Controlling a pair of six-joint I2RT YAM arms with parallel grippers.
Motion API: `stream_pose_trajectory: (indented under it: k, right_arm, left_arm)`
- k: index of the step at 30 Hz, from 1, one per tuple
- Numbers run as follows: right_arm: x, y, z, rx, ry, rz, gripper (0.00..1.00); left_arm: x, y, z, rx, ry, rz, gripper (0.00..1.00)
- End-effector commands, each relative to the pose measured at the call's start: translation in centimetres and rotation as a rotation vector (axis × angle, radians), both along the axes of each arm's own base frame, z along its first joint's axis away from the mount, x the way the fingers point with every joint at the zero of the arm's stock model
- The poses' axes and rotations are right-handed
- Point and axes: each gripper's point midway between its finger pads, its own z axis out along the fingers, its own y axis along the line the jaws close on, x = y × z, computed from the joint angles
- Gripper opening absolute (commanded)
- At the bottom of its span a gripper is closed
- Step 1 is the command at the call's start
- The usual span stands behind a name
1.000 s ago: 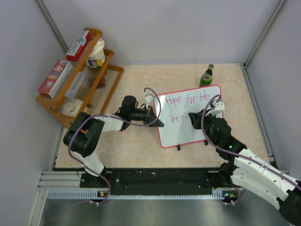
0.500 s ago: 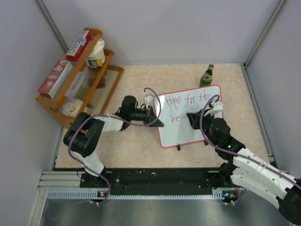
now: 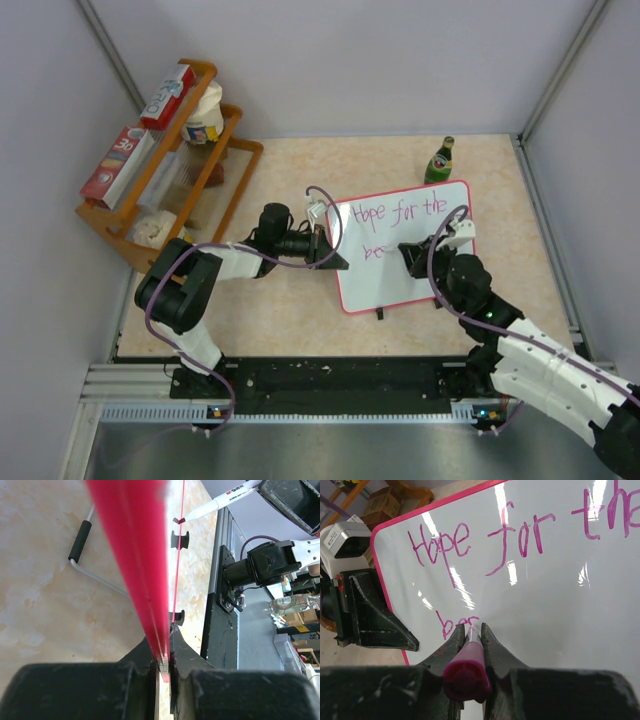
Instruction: Write a sentence on the whiteboard
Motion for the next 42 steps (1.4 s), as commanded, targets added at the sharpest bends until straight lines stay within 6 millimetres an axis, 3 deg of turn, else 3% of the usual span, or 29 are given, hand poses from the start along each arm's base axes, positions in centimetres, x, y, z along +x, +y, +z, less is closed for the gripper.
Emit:
stream_pose_trajectory:
  k: [1, 22, 34, 42]
  right_arm:
    - [0.0, -1.6, -2.0, -0.068, 0.038, -0.055, 0.00]
    - [-0.8, -1.0, -3.3, -0.072, 0.067, -0.002, 0.00]
    - [-0.3, 0.2, -1.9, 0.018, 0.054, 0.009, 0.00]
    - [-0.8, -0.3, 1.5, 0.095, -0.015, 0.004, 0.00]
  left_arm:
    - [-3.0, 0.2, -3.4, 0.083, 0.001, -0.088, 0.00]
    - [-3.0, 0.2, -3.5, 0.084, -0.001, -0.087, 0.00]
    - [-3.0, 0.2, -3.5, 0.086, -0.001, -0.087, 0.00]
    - [-3.0, 0.2, -3.4, 0.084, -0.002, -0.088, 0.00]
